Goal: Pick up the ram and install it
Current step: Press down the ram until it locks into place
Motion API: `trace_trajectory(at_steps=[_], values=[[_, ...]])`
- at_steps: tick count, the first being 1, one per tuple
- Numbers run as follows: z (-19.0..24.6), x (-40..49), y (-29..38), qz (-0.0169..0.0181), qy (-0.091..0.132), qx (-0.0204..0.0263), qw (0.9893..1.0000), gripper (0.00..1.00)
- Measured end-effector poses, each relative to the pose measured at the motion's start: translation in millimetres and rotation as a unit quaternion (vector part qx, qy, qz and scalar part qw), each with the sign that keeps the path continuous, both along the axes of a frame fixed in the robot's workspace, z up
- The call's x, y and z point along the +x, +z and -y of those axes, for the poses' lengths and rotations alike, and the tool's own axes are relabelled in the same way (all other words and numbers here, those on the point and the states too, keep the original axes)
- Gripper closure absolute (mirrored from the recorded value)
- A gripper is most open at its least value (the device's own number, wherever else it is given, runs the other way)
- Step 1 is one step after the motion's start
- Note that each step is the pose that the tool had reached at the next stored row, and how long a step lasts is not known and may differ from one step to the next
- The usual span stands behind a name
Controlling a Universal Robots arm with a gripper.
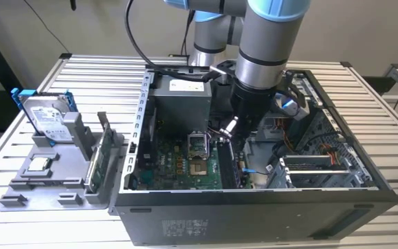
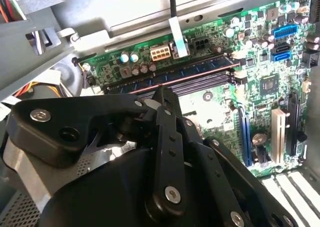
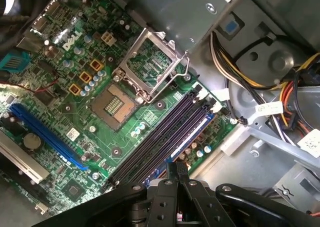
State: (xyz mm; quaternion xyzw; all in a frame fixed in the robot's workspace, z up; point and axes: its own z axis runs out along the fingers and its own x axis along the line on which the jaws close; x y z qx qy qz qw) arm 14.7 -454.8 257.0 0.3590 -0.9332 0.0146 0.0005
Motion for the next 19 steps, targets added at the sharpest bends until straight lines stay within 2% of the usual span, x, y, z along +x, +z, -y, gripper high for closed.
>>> trace_trajectory(at_steps=[7, 19], values=[[0.0, -0.1, -0.2, 0.0, 0.023, 0.0, 0.9997, 0.89], [0.0, -0.1, -0.4, -0.0001, 0.056, -0.0001, 0.9984, 0.89]])
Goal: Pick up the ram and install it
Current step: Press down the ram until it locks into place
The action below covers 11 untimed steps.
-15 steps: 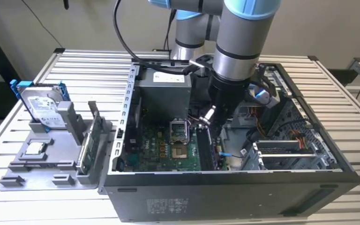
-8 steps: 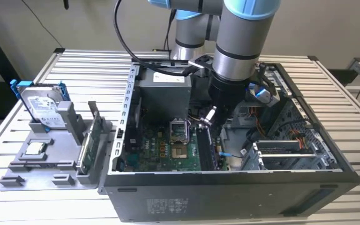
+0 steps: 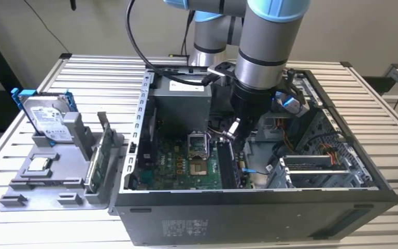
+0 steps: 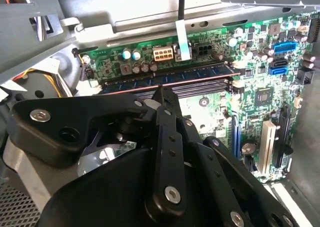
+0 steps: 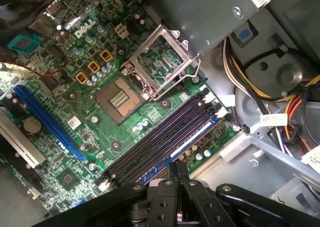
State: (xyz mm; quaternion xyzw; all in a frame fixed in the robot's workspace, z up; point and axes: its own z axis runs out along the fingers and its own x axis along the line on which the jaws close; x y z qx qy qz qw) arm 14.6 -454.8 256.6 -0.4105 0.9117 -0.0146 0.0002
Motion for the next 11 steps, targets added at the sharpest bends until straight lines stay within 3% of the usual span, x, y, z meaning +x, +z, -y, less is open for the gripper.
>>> trace_trajectory(at_steps=[11], values=[[0.0, 0.0, -4.3, -0.0033, 0.016, -0.0001, 0.9999, 0.89]])
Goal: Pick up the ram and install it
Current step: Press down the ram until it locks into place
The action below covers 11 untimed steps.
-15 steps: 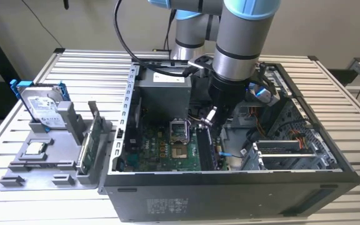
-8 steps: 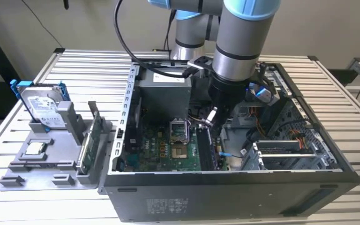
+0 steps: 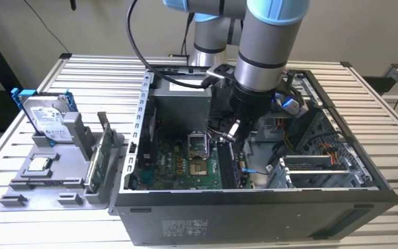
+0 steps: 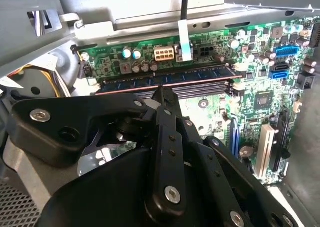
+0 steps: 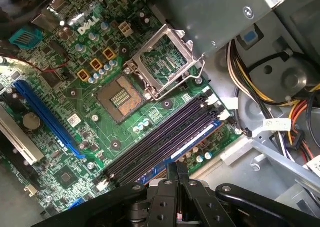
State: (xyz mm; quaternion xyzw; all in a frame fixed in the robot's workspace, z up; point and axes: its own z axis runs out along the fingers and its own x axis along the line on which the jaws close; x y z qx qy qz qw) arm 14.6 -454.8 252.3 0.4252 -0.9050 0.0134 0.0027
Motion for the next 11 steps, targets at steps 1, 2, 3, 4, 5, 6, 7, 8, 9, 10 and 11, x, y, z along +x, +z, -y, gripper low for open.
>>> trace_trajectory(at_steps=[1, 2, 3, 4, 5, 6, 7, 8, 9, 10, 11], values=[[0.0, 0.0, -0.7, -0.0003, 0.001, 0.0, 1.0, 0.89], [0.0, 0.0, -1.1, -0.0004, 0.003, -0.0001, 1.0, 0.89], [0.0, 0.0, -1.2, -0.0004, 0.005, -0.0003, 1.0, 0.89], [0.0, 0.0, -1.4, -0.0005, 0.008, -0.0003, 1.0, 0.89], [0.0, 0.0, -1.5, -0.0005, 0.012, -0.0003, 0.9999, 0.89], [0.0, 0.0, -1.9, -0.0009, 0.018, -0.0002, 0.9998, 0.89], [0.0, 0.1, -2.1, -0.0023, 0.023, -0.0002, 0.9997, 0.89], [0.0, 0.0, -2.3, -0.0039, 0.028, -0.0001, 0.9996, 0.89], [0.0, 0.0, -2.4, -0.0052, 0.034, -0.0002, 0.9994, 0.89], [0.0, -0.1, -2.5, -0.0061, 0.04, -0.0002, 0.9992, 0.89], [0.0, 0.0, -2.8, -0.0069, 0.046, -0.0002, 0.9989, 0.89]])
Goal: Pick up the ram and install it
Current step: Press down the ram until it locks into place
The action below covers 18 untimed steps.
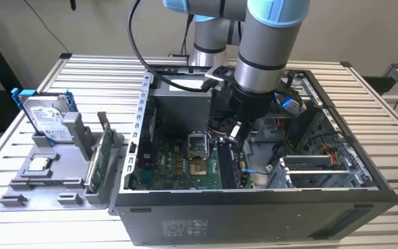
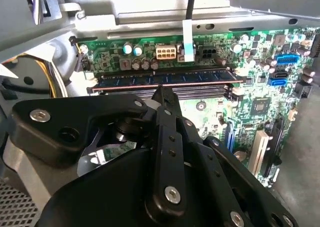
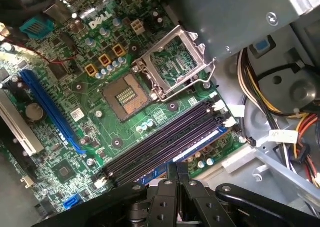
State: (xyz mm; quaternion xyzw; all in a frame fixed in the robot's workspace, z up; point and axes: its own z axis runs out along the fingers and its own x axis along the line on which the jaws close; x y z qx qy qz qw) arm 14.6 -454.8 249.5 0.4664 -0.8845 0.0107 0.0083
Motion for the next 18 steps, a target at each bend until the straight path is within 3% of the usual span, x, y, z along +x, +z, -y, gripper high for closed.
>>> trace_trajectory(at_steps=[4, 9, 13, 18], values=[[0.0, 0.0, -1.0, -0.001, 0.026, 0.0011, 0.9997, 0.89], [0.0, 0.0, -2.8, -0.0013, 0.054, 0.0025, 0.9985, 0.89], [0.1, 0.0, -5.5, -0.0022, 0.064, 0.003, 0.998, 0.89], [0.1, 0.0, -8.4, -0.006, 0.067, 0.0033, 0.9978, 0.89]])
